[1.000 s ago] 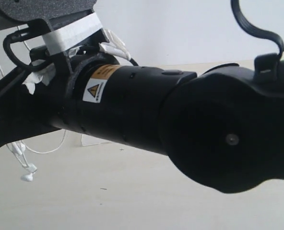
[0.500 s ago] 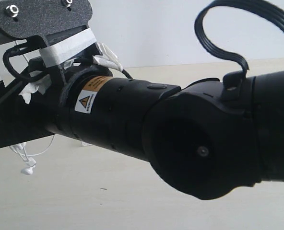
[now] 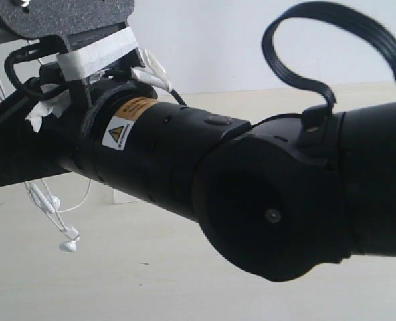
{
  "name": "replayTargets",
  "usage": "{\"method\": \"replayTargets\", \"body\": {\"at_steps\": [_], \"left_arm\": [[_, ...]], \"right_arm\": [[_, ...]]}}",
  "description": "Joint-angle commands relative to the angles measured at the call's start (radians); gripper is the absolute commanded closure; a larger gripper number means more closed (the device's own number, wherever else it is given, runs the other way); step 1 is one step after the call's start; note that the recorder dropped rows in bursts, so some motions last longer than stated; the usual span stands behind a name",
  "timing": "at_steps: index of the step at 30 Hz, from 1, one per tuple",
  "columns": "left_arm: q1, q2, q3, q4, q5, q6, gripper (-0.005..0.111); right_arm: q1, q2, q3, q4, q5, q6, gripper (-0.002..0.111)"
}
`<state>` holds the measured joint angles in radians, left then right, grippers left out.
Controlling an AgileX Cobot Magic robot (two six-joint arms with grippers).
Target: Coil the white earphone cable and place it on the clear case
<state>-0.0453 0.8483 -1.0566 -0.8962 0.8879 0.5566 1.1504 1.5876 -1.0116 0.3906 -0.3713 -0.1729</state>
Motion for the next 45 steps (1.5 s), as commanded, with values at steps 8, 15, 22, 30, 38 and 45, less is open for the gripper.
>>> {"method": "replayTargets", "body": {"at_steps": [8,15,22,30,38,45], "left_arm": [[-0.004,0.001,-0.008,-0.050,0.021,-0.007,0.107],[-0.004,0.001,-0.008,-0.067,0.021,-0.007,0.107],[-0.004,0.001,-0.008,-0.025,0.021,-0.011,0.107],[-0.004,-0.001,-0.008,-0.022,0.021,-0.014,0.107],[-0.004,-0.003,-0.008,-0.014,0.029,-0.010,0.107],[-0.004,-0.003,-0.008,0.024,0.035,-0.012,0.107]], "right_arm": [[0.001,0.034,-0.007,-0.008,-0.040,-0.001,0.061],[0.001,0.034,-0.007,-0.008,-0.034,-0.001,0.090],[0.001,0.027,-0.007,-0.006,0.020,-0.001,0.108],[0.001,0.018,-0.007,-0.007,0.042,-0.003,0.093],[0.001,-0.002,-0.007,-0.052,0.217,-0.013,0.035],[0.001,-0.125,-0.007,-0.045,0.273,0.025,0.035]]}}
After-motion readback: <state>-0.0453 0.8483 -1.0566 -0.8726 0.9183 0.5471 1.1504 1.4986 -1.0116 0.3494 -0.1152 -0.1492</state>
